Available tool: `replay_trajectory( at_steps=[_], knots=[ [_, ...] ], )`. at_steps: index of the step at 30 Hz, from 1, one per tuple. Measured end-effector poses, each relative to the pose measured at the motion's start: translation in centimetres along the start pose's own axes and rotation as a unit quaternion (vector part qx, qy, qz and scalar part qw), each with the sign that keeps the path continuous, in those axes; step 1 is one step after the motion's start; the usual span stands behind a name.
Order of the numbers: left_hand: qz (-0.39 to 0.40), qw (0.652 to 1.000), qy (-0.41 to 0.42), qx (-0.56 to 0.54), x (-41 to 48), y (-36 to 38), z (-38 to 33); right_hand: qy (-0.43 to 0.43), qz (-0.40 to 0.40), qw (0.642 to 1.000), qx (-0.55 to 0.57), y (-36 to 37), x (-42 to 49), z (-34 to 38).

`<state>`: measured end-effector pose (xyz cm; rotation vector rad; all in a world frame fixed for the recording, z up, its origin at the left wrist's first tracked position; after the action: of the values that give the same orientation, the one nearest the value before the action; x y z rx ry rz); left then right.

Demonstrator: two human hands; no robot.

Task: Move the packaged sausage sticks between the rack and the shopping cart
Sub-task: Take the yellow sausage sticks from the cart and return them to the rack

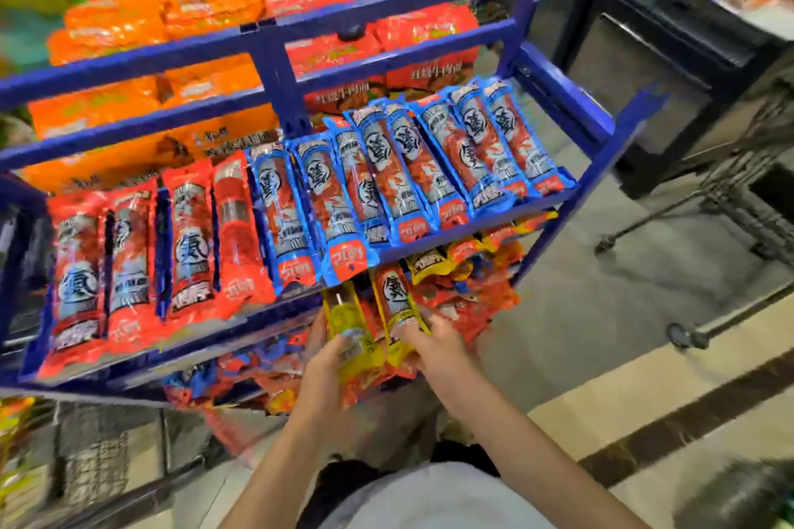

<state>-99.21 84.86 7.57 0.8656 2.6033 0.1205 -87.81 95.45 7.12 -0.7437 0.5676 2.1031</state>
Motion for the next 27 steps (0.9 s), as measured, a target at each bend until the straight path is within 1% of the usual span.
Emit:
replay_trajectory(
  at_steps=[2, 5, 8, 12, 16, 19, 23, 27],
  knots=[
    [-0.018, 0.999, -0.014, -0.037, 0.5, 0.9, 0.3, 0.035, 0.051, 0.995, 0.073, -0.2, 0.2, 0.5],
    [-0.038, 0.998, -0.011, -0.048, 0.8, 1.2, 0.2, 0.042, 0.094, 0.990, 0.091, -0.6, 0.7, 1.2],
    [-0.045, 0.999, -0.003, -0.012, 0.8, 0.8, 0.1, 0.070, 0.072, 0.990, 0.094, -0.7, 2.1, 1.3],
    [-0.091, 0.990, 0.001, 0.112, 0.9, 0.2, -0.1, 0.100, 0.060, 0.987, 0.111, -0.1, 3.1, 0.9],
    [-0.150, 0.980, 0.000, 0.134, 1.8, 0.5, -0.8, 0.129, 0.044, 0.983, 0.120, -0.3, 3.6, 0.6],
    [-0.167, 0.971, -0.004, 0.169, 2.9, 0.7, -1.1, 0.134, 0.050, 0.984, 0.103, -0.5, 3.8, 0.9],
    [-0.130, 0.987, -0.029, 0.088, 2.9, 1.1, -0.7, 0.143, 0.044, 0.985, 0.091, -0.5, 4.3, 0.9],
    [-0.090, 0.991, -0.031, 0.092, 3.1, 0.5, -0.6, 0.150, 0.045, 0.985, 0.077, 0.2, 4.7, 0.8]
  ],
)
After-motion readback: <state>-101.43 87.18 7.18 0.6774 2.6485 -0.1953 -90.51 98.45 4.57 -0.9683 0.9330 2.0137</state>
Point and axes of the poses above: each hand's wrist, its own x-axis towards the middle knuckle, its own y-axis out of the palm, z = x × y, the point moved 5 cm from there along x, towards the middle knuckle, and after that the axes turned 10 degrees about y, right-handed, at the moved point
